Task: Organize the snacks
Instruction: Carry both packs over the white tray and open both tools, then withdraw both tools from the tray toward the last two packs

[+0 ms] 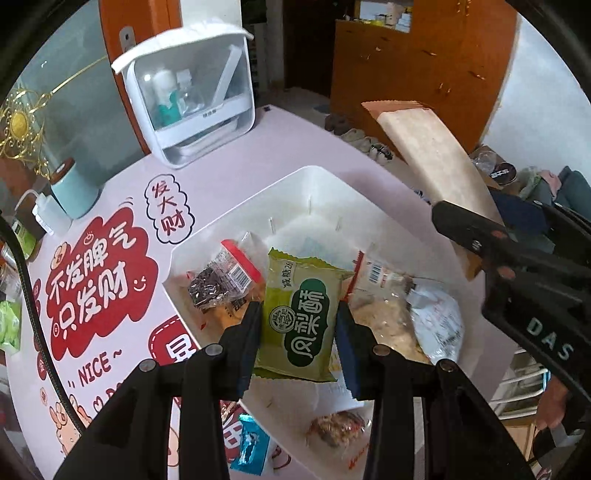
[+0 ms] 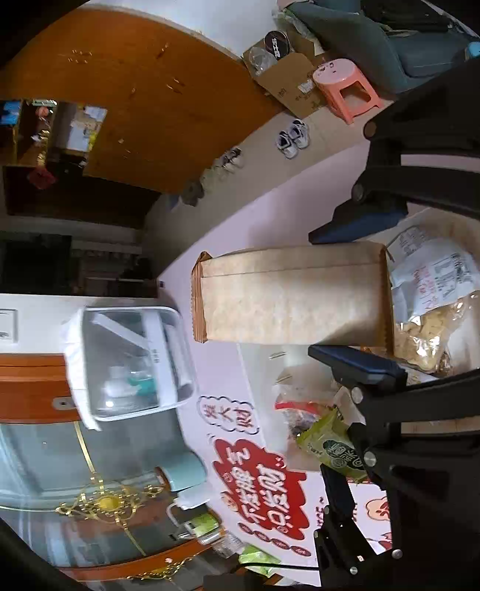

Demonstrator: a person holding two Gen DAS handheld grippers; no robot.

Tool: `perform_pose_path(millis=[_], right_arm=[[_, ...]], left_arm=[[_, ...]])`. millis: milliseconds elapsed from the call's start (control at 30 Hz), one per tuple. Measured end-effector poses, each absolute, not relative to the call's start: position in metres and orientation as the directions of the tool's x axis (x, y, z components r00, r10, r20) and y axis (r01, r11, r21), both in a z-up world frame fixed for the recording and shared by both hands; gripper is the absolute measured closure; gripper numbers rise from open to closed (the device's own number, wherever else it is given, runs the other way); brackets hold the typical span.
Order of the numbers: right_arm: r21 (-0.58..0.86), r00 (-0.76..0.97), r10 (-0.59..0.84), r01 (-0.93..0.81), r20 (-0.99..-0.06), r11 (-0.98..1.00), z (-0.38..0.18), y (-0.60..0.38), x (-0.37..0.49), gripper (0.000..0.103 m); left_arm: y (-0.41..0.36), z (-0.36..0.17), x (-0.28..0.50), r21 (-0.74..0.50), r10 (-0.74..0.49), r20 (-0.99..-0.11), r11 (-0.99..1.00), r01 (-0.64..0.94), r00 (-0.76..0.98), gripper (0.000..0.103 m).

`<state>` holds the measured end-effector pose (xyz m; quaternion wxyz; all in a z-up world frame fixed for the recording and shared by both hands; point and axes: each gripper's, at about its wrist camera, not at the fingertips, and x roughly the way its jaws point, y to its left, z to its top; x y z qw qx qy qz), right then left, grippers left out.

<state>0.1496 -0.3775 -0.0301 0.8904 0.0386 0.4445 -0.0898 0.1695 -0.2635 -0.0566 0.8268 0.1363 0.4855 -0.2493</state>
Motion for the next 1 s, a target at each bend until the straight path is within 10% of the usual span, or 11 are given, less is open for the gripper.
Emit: perform_pose_path(millis=[333,500,1000], right_arm=[[0.018,0.487,-0.071,0.175,-0.87,0.984,-0.08,-0.371,0.179,0.048],[0.086,0.478,-0.007,0.172,-0.878,0.981,-0.084,-0.369,0.18,0.047],[0.109,0.508,-0.007,0.198,-0.861,0.974,-0.061,-0.348,0.15,0.043]], left_arm=[[-0.264,-0.102,0.192,-0.007,-0.213,-0.911,0.864,0.503,0.352,0.065],[-0.253,-0.11,0.194,-0.03,-0.221,-0.917,0.869,0.494,0.332,0.022],[-0.207,-0.084,0.179,-0.065,-0.264,-0.899,0.87,0.49,0.35,0.02]])
